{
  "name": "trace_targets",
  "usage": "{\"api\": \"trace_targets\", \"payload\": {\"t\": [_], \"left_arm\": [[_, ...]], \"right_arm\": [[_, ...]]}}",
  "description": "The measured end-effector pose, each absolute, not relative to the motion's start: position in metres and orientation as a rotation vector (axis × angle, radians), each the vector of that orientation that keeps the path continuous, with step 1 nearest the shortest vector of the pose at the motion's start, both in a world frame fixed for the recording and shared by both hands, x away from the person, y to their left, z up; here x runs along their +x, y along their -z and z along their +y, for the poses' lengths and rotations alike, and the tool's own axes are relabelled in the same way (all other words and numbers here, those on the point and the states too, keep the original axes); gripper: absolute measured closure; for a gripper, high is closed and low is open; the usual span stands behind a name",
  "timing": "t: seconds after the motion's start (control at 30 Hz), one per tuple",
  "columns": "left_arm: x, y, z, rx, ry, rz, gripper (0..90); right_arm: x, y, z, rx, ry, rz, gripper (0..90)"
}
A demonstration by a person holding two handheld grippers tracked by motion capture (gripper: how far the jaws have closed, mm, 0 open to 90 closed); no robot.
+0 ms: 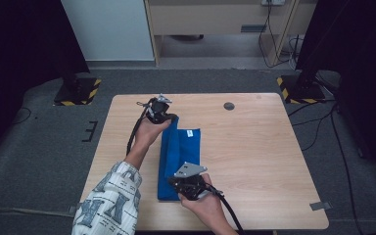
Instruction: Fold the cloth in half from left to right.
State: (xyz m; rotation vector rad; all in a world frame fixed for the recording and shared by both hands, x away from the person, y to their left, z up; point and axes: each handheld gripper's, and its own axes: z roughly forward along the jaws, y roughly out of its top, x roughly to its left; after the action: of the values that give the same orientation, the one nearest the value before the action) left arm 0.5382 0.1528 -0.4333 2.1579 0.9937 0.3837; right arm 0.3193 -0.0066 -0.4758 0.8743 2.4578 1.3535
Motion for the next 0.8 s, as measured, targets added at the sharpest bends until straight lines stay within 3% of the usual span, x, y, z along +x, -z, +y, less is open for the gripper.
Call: {"api": "trace_targets", "payload": {"t": [0.8], "left_arm": [[0.549, 0.467, 0.114, 2.219, -0.296, 0.973, 87.9]], "right_arm": [[0.319, 0.49, -0.029, 0.932, -1.298, 2.472, 87.0]]}}
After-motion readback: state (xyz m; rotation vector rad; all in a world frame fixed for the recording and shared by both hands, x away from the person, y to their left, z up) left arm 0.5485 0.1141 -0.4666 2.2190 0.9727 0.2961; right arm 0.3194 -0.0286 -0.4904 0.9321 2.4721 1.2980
